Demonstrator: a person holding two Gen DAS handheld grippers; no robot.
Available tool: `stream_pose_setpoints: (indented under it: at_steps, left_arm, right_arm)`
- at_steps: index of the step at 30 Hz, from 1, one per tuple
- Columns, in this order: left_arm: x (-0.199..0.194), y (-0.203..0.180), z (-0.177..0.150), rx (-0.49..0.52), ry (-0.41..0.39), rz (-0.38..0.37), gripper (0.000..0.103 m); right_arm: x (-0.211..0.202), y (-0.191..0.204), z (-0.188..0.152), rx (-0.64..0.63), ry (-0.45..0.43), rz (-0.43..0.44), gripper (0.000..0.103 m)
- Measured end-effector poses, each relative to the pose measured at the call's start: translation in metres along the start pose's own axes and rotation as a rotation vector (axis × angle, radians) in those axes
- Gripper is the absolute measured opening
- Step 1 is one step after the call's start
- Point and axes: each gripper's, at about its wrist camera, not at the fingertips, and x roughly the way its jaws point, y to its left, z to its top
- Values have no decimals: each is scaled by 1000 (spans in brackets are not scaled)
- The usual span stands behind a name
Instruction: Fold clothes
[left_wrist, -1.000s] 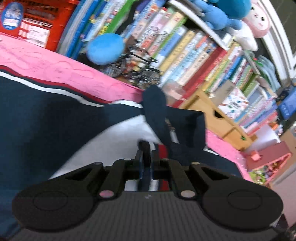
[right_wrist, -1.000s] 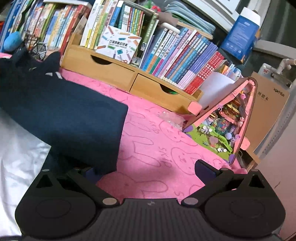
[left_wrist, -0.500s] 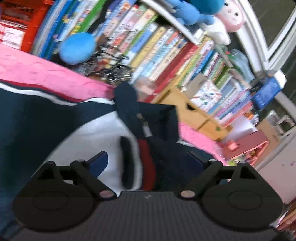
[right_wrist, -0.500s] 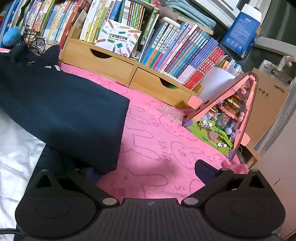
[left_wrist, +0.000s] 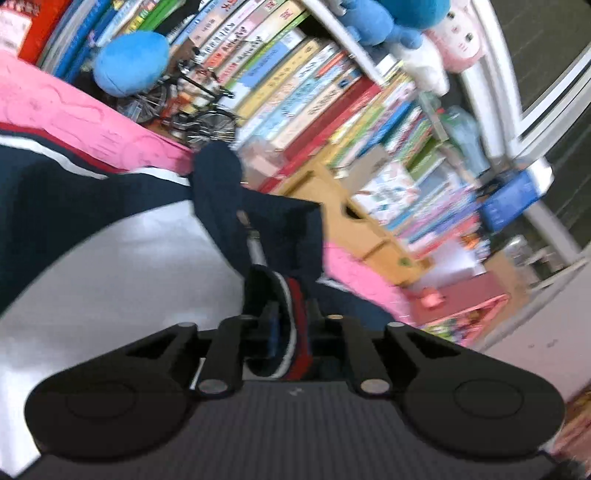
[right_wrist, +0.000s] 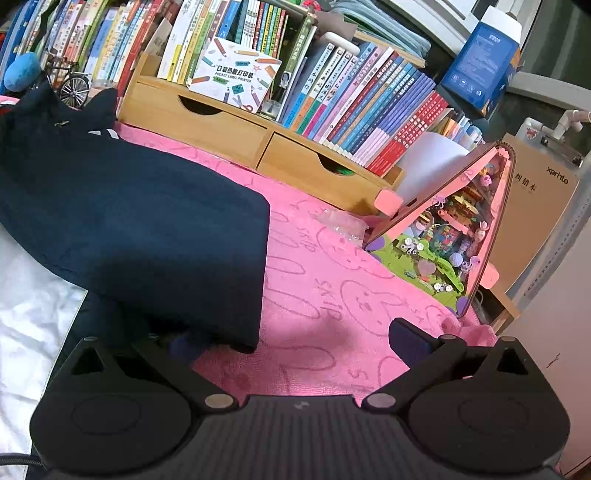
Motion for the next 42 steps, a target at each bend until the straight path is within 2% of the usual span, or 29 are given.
stream_pose_setpoints:
  at_steps: [2, 8, 10, 12, 13, 15, 16, 17, 18, 19, 20, 26, 32, 34, 38, 40, 41, 42]
  left_arm:
    - [-3, 2, 2, -35, -6, -54, 20]
    - [10, 4, 2, -60, 44, -84, 29]
    - [16, 5, 2, -73, 56, -105, 43]
    - [27, 4, 1, -85, 82, -97, 86]
    - [33, 3, 1, -92, 95, -87, 89]
    - [40, -2, -2, -76, 88, -67, 87]
    - [42, -5, -3, -61, 75, -54, 81]
    - [45, -8, -5, -46, 62, -42, 56]
    - [46, -11, -6, -23, 55, -16, 25]
    - [47, -13, -6, -9, 56, 23, 9]
    - [46, -12, -6, -12, 51, 42, 5]
    - [-3, 1, 13, 1, -108, 120, 5]
    - [-24, 21, 26, 9, -110, 219, 5]
    - [-29, 28, 28, 5, -120, 259, 2]
    - [-40, 40, 27, -12, -103, 214, 2]
    - [-43, 35, 26, 16, -82, 164, 5]
    - [-42, 31, 25, 23, -74, 147, 15]
    - [-41, 27, 24, 31, -65, 131, 32]
  right_arm:
    - [0, 0, 0, -1, 0, 0, 103]
    - [0, 1, 0, -4, -2, -3, 103]
    - [0, 0, 0, -4, -2, -3, 103]
    - [0, 0, 0, -2, -1, -2, 103]
    - [0, 0, 0, -1, -1, -2, 103]
    - [1, 0, -1, -1, 0, -1, 103]
    - [1, 0, -1, -1, -1, -1, 103]
    - [1, -1, -1, -1, -1, 0, 103]
    - [1, -1, -1, -1, -1, 0, 103]
    - [1, 0, -1, 0, -1, 0, 103]
    - [1, -1, -1, 2, 1, 0, 103]
    - [2, -2, 0, 10, 4, 4, 103]
    - [-2, 6, 0, -30, -13, -16, 103]
    - [-2, 6, 0, -32, -14, -18, 103]
    - [-2, 1, 0, -3, -3, -7, 103]
    - [-2, 3, 0, -9, -3, -12, 103]
    - [-2, 3, 0, -13, -4, -14, 103]
    - [-2, 4, 0, -16, -4, -16, 103]
